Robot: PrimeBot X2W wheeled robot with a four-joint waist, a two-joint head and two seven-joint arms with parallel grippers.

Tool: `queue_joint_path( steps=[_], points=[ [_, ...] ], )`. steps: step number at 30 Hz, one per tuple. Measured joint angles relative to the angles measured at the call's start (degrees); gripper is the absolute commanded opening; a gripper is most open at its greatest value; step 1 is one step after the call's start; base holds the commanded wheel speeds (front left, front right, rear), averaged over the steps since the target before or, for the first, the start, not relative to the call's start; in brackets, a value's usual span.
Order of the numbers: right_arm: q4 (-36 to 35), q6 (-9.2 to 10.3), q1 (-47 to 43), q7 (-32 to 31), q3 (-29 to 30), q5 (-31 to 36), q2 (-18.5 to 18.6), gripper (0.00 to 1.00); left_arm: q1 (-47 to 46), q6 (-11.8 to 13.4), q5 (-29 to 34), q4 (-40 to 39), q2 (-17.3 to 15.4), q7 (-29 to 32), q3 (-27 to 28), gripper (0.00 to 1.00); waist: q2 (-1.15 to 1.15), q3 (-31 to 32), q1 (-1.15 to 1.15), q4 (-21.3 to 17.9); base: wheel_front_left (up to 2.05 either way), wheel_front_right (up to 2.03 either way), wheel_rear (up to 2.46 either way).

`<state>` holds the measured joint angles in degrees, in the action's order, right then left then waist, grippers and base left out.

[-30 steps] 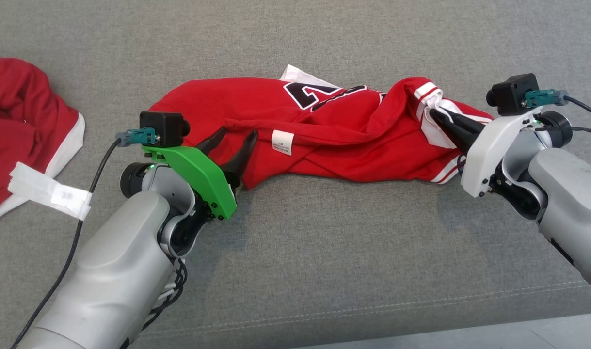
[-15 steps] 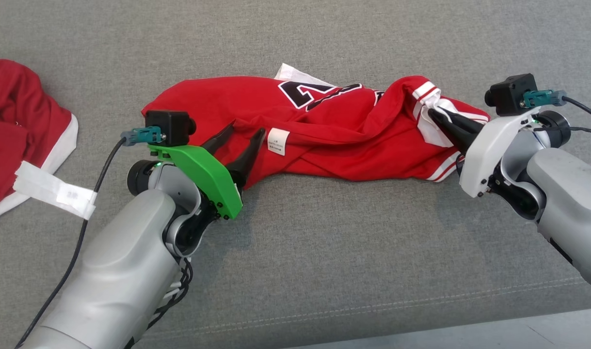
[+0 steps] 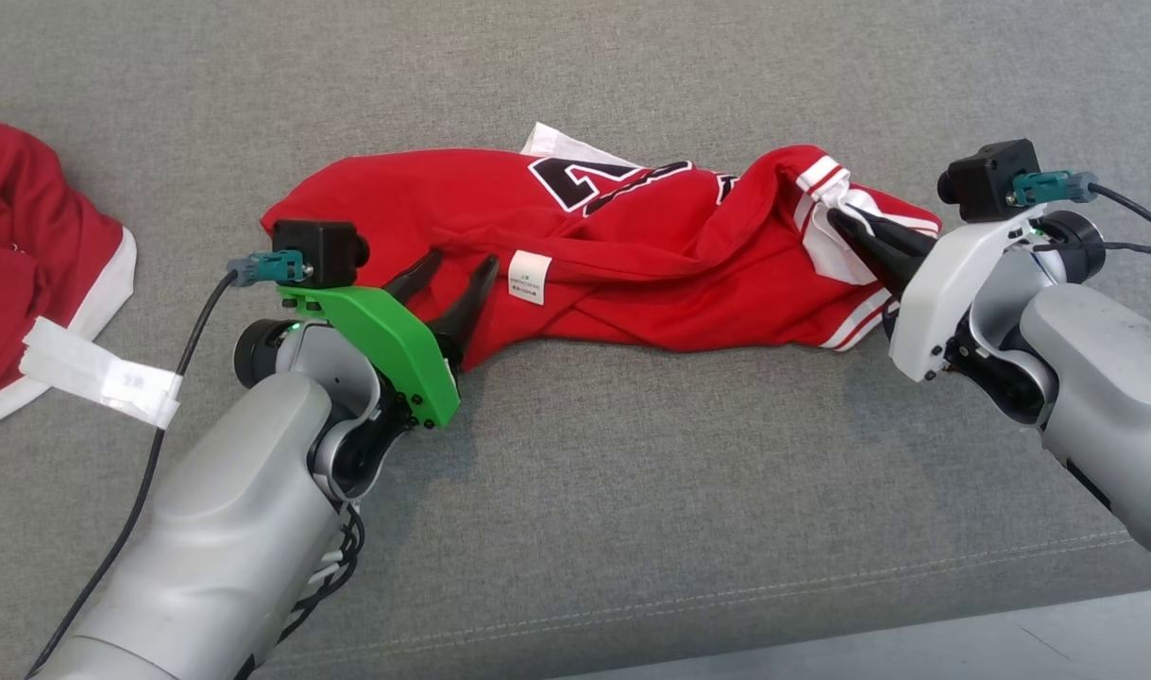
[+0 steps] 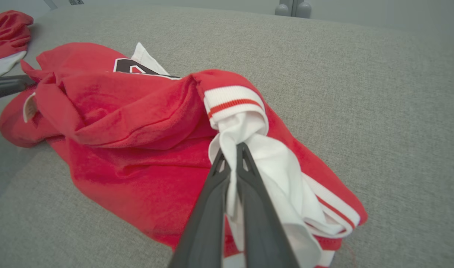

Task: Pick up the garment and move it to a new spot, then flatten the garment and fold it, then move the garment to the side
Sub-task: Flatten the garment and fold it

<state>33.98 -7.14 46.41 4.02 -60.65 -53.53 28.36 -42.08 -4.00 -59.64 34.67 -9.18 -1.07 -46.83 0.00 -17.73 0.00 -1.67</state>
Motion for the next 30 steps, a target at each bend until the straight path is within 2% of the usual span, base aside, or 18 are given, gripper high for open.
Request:
queue_joint_path(
  steps=[2,3,10,16,20,24,25,26,27,28,29,30],
  points=[
    [0.0,0.00,0.1,0.1,-0.1,0.0,0.0,0.00,-0.1,0.1,0.0,0.5,-0.1,0.0,0.0,0.52,0.00,-0.1,0.00,-0.1,0.00,0.00,0.00],
    [0.1,0.00,0.1,0.3,-0.2,-0.1,0.0,0.00,-0.2,0.1,0.0,0.8,-0.2,0.0,0.0,0.49,0.00,-0.1,0.00,-0.2,0.00,0.00,0.00],
    [0.3,0.00,0.5,0.5,-0.8,-0.5,-0.3,0.00,-0.9,0.1,0.2,1.9,-0.1,-0.5,0.3,0.42,0.00,-0.5,0.00,-0.7,0.00,0.00,0.00],
    [0.5,0.00,0.8,1.0,-1.3,-1.1,-0.5,0.00,-1.5,0.1,0.2,2.7,0.6,-0.7,0.4,0.42,0.00,-0.6,0.00,-1.3,0.00,0.00,0.00],
    [0.7,0.00,1.2,1.1,-1.6,-1.4,-0.5,0.00,-2.0,0.1,0.2,3.4,0.9,-1.0,0.4,0.36,0.00,-0.7,0.00,-1.6,0.00,0.00,0.00],
    [0.9,0.00,1.3,1.3,-1.8,-1.6,-0.5,0.00,-2.0,0.1,0.2,3.9,1.1,-1.1,0.5,0.24,0.00,-0.9,0.00,-1.7,0.00,0.00,0.00],
    [1.0,0.00,1.3,1.5,-1.9,-1.6,-0.5,0.00,-2.1,0.1,0.2,4.1,1.1,-1.1,0.6,0.29,0.00,-0.9,0.00,-1.8,0.00,0.00,0.00],
    [1.0,0.00,1.3,1.5,-2.0,-1.9,-0.5,0.00,-2.1,0.1,0.2,4.4,1.1,-1.1,0.6,0.39,0.00,-0.9,0.00,-1.8,0.00,0.00,0.00],
    [1.0,0.00,1.3,1.6,-2.0,-2.0,-0.5,0.00,-2.1,0.1,0.2,4.7,1.1,-1.1,0.6,0.62,0.00,-0.9,0.00,-1.8,0.00,0.00,0.00],
    [1.1,0.00,1.3,1.6,-2.1,-2.1,-0.5,0.00,-2.2,0.1,0.2,5.0,1.0,-1.1,0.6,0.95,0.00,-0.9,0.00,-1.8,0.00,0.00,0.00],
    [1.1,0.00,1.3,1.6,-2.2,-2.1,-0.6,0.00,-2.2,0.1,0.3,5.3,1.0,-1.4,0.6,1.00,0.00,-0.9,0.00,-1.7,0.00,0.00,0.00],
    [1.2,0.00,1.3,1.6,-2.3,-2.1,-0.6,0.00,-2.3,0.4,0.5,5.5,0.9,-1.5,0.6,1.00,0.00,-1.0,0.00,-1.7,0.00,0.00,0.00]
  ],
)
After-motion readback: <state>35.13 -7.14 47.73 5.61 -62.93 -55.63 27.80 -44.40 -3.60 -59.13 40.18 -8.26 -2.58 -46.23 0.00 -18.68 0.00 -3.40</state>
